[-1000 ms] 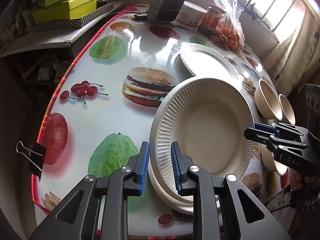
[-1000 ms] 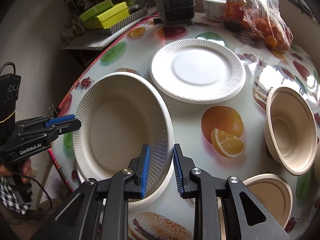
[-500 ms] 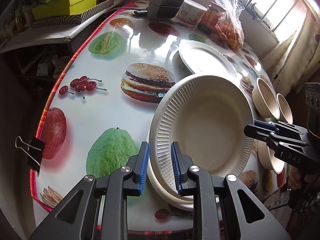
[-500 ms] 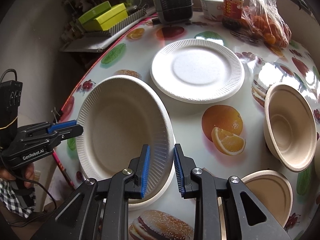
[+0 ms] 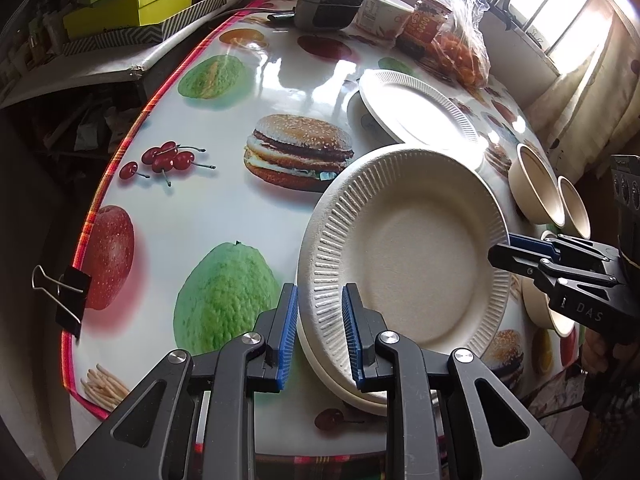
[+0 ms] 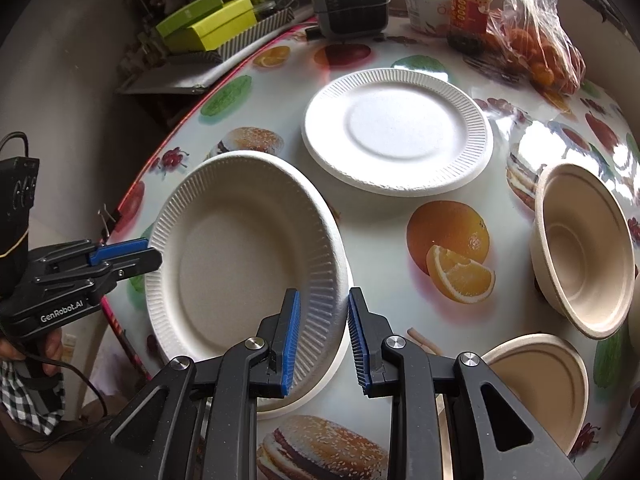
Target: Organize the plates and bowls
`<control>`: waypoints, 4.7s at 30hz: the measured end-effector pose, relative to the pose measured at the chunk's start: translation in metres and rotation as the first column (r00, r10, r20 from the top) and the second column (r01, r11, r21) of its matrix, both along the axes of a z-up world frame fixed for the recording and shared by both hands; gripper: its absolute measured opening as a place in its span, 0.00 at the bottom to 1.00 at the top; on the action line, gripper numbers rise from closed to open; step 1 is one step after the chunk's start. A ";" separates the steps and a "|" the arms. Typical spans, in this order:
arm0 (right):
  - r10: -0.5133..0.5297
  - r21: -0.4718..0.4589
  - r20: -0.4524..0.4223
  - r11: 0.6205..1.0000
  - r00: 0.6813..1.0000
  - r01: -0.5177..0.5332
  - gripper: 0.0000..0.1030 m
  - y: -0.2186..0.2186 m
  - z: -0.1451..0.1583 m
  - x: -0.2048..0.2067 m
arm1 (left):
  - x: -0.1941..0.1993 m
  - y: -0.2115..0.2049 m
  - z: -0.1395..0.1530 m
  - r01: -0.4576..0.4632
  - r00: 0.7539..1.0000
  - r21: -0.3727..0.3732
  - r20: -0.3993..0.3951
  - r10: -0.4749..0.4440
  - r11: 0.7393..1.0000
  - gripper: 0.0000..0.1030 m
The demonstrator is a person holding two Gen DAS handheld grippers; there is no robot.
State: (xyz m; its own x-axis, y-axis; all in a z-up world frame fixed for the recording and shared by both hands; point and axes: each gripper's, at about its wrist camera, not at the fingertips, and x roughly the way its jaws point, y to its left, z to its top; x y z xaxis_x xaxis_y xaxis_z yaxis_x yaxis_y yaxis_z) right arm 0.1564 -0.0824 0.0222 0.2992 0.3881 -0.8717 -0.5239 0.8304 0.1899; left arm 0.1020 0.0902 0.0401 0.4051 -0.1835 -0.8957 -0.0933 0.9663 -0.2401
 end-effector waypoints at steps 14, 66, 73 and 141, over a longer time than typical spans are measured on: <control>0.005 -0.040 -0.007 0.999 1.000 -0.006 0.24 0.005 -0.011 0.001 | 0.004 -0.002 -0.008 0.001 1.000 0.007 -0.028 -0.001 1.000 0.24; -0.101 0.026 0.148 0.995 0.984 0.098 0.43 -0.034 0.049 0.034 | 0.052 -0.002 0.025 0.028 0.997 -0.031 0.070 -0.026 0.999 0.35; -0.143 0.021 0.163 0.990 0.976 0.141 0.43 -0.052 0.060 0.065 | 0.083 0.001 0.034 0.020 0.996 -0.046 0.085 -0.016 0.999 0.35; -0.139 0.054 -0.101 0.988 0.985 0.145 0.18 -0.061 -0.013 0.201 | 0.190 -0.027 -0.016 0.017 0.998 -0.083 -0.067 -0.022 0.996 0.17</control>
State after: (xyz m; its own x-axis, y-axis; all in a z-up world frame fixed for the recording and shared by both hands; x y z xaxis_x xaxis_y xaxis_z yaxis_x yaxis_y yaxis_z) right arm 0.3577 -0.1434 0.0090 0.2704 0.4009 -0.8753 -0.3783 0.8803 0.2863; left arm 0.2917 0.0628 0.0240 0.3400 -0.2652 -0.9023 -0.0932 0.9452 -0.3129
